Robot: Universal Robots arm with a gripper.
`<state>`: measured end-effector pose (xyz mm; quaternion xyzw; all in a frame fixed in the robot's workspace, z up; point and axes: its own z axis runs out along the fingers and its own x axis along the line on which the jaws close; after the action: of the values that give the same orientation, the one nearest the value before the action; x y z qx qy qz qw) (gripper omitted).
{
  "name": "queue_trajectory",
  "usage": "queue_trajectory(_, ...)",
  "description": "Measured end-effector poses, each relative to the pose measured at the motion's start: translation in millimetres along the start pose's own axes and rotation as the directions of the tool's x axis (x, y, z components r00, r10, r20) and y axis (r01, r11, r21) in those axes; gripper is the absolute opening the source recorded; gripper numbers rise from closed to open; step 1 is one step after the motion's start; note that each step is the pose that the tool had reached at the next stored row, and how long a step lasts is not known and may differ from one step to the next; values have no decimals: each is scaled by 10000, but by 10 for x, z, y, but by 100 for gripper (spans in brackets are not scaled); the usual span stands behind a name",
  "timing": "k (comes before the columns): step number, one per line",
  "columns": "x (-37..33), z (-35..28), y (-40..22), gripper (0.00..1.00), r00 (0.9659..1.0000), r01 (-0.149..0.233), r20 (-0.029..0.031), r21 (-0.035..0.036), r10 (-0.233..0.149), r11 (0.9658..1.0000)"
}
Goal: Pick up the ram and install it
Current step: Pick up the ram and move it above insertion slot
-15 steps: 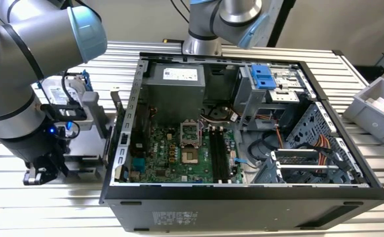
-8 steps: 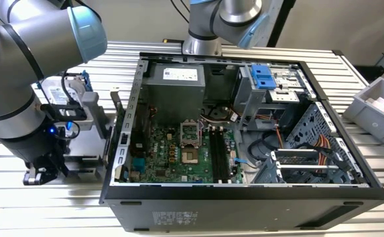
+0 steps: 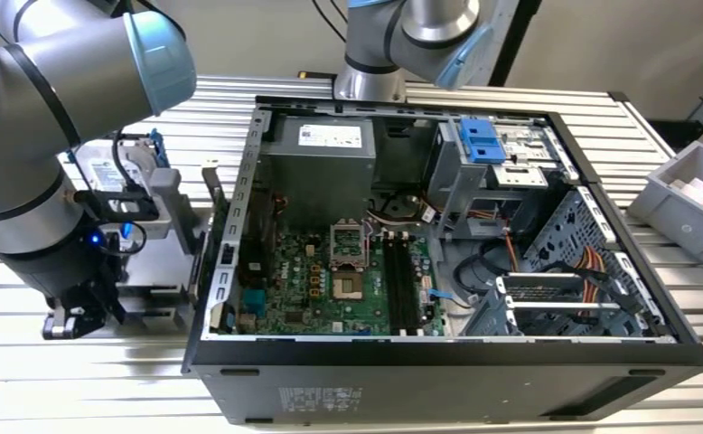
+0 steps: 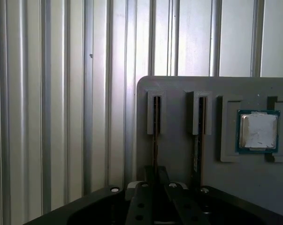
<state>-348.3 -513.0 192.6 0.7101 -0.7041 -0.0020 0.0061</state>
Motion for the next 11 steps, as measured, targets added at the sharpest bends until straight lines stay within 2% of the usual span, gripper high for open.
queue_trajectory(8, 0, -1, 0, 0, 10000, 0, -6, 0, 0, 10000)
queue_trajectory(11, 0, -20, 0, 0, 10000, -1, -5, 1, 1, 10000)
